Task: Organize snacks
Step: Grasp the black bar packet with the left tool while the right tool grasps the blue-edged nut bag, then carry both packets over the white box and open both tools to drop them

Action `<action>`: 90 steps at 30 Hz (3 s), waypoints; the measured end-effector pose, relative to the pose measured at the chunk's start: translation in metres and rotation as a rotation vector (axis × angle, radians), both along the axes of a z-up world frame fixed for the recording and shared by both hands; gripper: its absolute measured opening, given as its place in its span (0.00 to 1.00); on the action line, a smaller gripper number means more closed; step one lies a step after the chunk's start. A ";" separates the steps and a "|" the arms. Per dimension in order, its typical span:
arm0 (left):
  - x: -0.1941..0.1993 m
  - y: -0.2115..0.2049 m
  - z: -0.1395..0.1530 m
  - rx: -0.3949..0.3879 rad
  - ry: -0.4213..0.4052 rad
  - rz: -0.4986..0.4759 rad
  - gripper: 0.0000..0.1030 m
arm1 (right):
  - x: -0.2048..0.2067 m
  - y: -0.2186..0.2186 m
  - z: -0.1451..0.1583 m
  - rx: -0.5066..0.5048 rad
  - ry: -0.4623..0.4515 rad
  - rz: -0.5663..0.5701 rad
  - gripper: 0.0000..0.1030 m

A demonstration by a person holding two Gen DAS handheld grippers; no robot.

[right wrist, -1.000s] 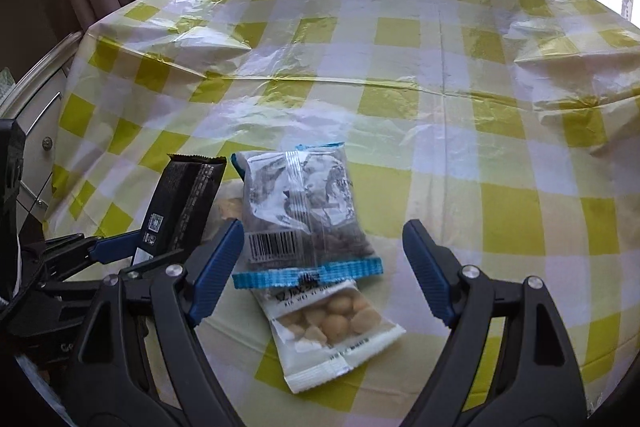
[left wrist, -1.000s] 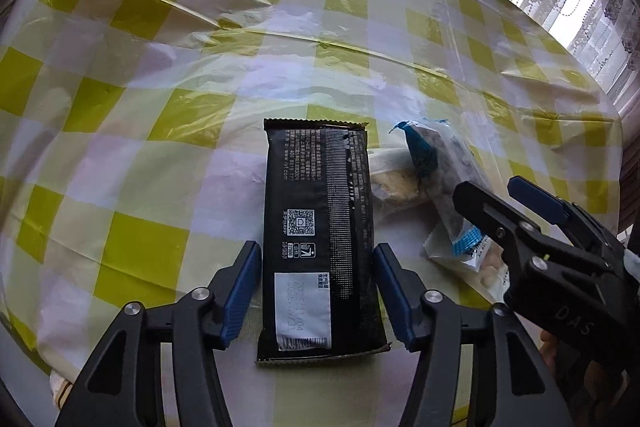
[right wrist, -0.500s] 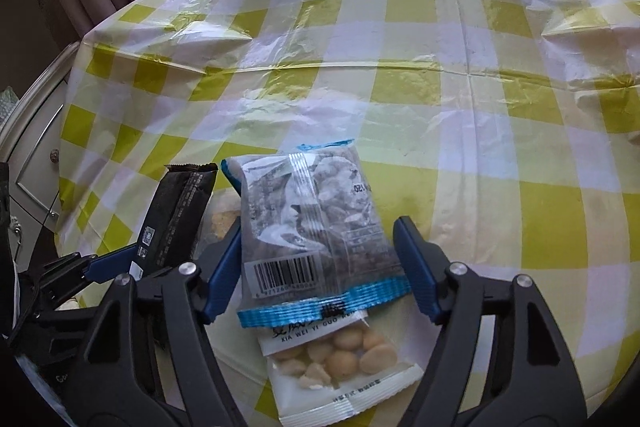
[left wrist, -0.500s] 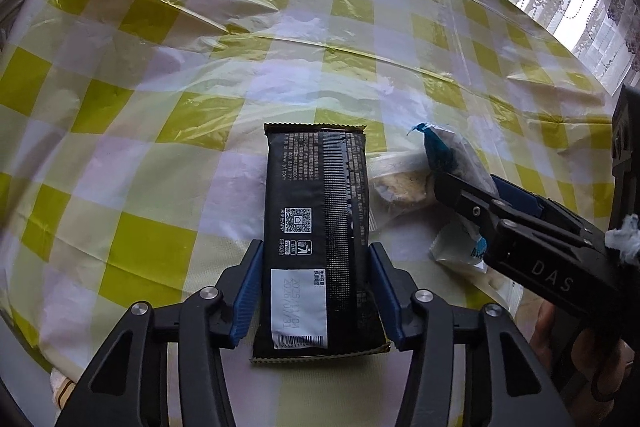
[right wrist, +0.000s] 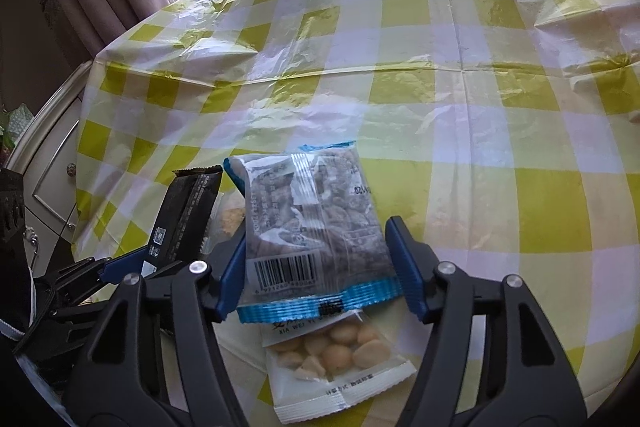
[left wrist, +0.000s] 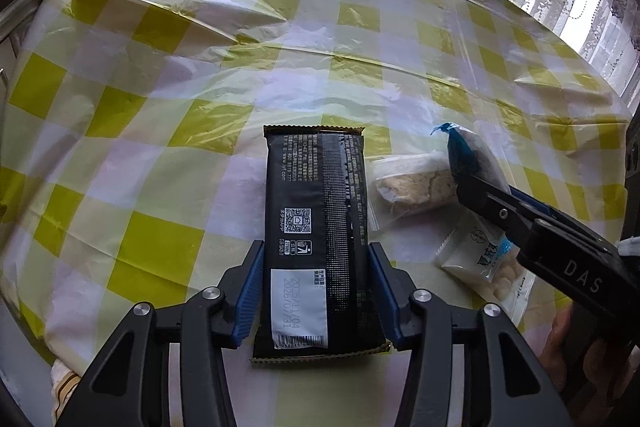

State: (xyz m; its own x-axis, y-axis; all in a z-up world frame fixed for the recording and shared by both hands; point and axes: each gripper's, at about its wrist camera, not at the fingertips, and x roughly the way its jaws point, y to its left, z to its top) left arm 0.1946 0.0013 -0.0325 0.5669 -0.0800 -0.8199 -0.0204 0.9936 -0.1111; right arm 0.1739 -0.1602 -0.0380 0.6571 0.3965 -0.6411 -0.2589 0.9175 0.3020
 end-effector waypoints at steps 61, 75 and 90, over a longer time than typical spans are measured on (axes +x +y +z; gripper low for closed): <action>-0.156 -0.267 0.059 -0.012 -0.109 -0.562 0.49 | -0.225 -0.261 0.020 0.011 -0.057 -0.535 0.65; -0.196 -0.423 0.016 -0.023 0.098 -0.981 0.49 | -0.304 -0.398 -0.044 -0.036 0.136 -0.881 0.65; -0.190 -0.497 -0.026 -0.039 0.238 -1.051 0.53 | -0.327 -0.438 -0.058 -0.031 0.206 -0.963 0.65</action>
State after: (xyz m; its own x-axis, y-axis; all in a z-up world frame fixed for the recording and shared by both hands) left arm 0.0050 -0.4955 -0.0582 0.0254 -0.4620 -0.8865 0.8159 0.5220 -0.2486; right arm -0.1532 -0.5977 -0.0965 0.5645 -0.2684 -0.7806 0.6582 0.7170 0.2295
